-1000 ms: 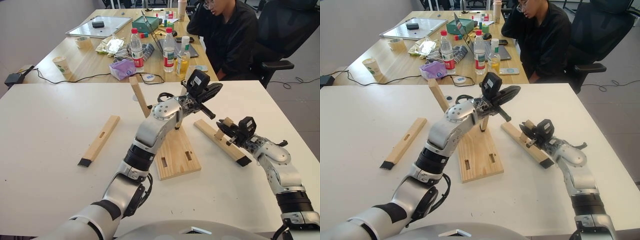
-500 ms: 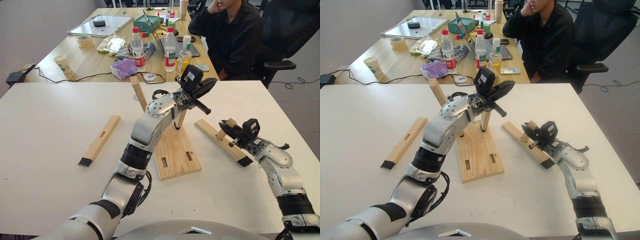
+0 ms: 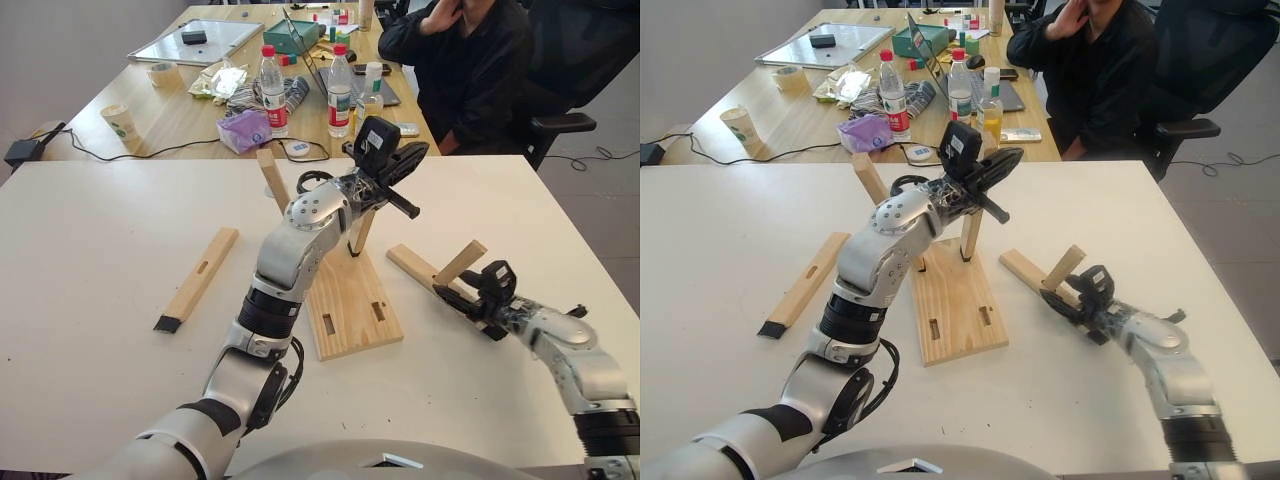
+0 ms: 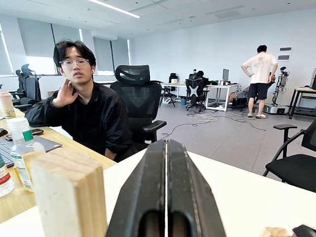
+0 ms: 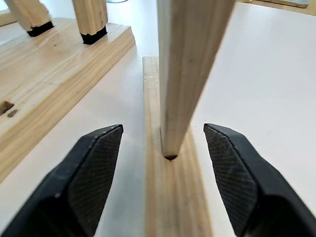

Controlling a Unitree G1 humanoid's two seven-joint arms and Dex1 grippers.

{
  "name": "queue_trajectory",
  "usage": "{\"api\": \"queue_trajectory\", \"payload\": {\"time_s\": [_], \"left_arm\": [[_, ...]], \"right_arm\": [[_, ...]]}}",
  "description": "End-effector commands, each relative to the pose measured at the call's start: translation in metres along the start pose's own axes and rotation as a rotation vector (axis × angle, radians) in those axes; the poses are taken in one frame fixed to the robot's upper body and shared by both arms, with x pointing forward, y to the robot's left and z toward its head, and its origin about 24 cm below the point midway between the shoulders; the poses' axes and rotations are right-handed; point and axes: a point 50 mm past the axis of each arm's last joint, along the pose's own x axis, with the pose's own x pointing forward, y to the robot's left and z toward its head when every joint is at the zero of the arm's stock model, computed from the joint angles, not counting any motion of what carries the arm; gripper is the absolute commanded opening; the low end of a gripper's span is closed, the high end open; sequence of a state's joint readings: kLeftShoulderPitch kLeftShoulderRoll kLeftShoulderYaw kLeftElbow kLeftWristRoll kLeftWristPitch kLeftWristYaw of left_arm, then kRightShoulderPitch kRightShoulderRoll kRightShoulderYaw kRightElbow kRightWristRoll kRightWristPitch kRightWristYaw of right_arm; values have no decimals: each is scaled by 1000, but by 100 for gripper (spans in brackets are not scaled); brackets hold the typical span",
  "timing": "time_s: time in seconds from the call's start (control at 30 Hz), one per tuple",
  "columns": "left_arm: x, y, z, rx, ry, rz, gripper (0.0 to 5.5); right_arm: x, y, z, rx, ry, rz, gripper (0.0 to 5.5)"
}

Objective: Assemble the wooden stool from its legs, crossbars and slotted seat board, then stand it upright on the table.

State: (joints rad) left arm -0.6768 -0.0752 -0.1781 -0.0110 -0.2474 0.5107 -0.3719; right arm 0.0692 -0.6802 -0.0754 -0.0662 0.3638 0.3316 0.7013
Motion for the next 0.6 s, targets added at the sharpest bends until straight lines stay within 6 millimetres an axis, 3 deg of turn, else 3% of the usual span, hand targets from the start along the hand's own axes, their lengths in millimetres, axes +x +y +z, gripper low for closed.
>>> {"api": "queue_trajectory", "payload": {"time_s": [0.03, 0.47, 0.6], "left_arm": [[-4, 3, 0, -6, 4, 29, 0], [-10, 5, 5, -15, -4, 47, 0], [-11, 7, 11, -1, -13, 47, 0]], "right_arm": [[-10, -2, 5, -67, 96, 48, 325], [3, -7, -17, -55, 280, 17, 325], [2, -4, -16, -19, 282, 58, 239]]}}
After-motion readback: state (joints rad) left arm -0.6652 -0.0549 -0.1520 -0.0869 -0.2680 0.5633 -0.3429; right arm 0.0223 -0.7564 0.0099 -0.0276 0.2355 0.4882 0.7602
